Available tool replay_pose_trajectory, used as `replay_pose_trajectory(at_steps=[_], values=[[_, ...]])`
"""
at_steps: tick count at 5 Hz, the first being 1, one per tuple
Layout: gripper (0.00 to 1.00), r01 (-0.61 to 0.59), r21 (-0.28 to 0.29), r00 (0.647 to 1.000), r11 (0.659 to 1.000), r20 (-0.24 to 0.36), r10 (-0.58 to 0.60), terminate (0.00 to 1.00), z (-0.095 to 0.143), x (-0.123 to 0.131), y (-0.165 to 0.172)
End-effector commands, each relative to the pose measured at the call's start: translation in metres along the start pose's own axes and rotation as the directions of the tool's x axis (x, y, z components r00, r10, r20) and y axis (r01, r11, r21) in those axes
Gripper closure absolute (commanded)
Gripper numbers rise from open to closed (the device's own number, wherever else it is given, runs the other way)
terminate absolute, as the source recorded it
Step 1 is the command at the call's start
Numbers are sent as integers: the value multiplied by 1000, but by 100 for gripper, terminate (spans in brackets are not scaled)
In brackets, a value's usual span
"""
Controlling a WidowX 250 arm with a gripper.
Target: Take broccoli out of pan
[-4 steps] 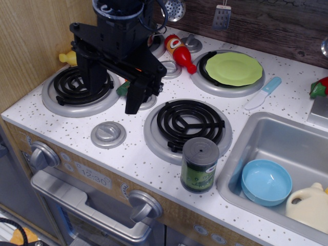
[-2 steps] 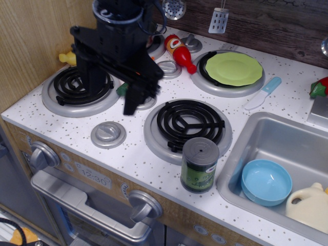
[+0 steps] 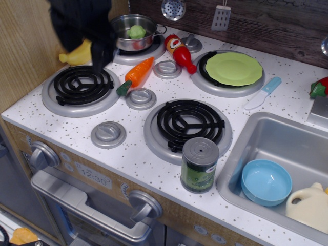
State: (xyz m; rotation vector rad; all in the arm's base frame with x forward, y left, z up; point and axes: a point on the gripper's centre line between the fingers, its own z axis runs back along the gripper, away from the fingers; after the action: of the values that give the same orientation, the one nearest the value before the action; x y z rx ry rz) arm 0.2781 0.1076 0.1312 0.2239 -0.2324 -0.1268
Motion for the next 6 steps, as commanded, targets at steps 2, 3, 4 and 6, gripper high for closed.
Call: replay_pose_trajectory(at_steps=[2,3,4,6], values=[[0,91,72,962,993,253,-106,0,-37,79,70],[0,150,70,939,986,302,-164,0,-61,108,74],[0,175,106,919,979,339,-201,0,-65,132,81],[0,217,89,897,972,376,-235,0,-70,160,85]])
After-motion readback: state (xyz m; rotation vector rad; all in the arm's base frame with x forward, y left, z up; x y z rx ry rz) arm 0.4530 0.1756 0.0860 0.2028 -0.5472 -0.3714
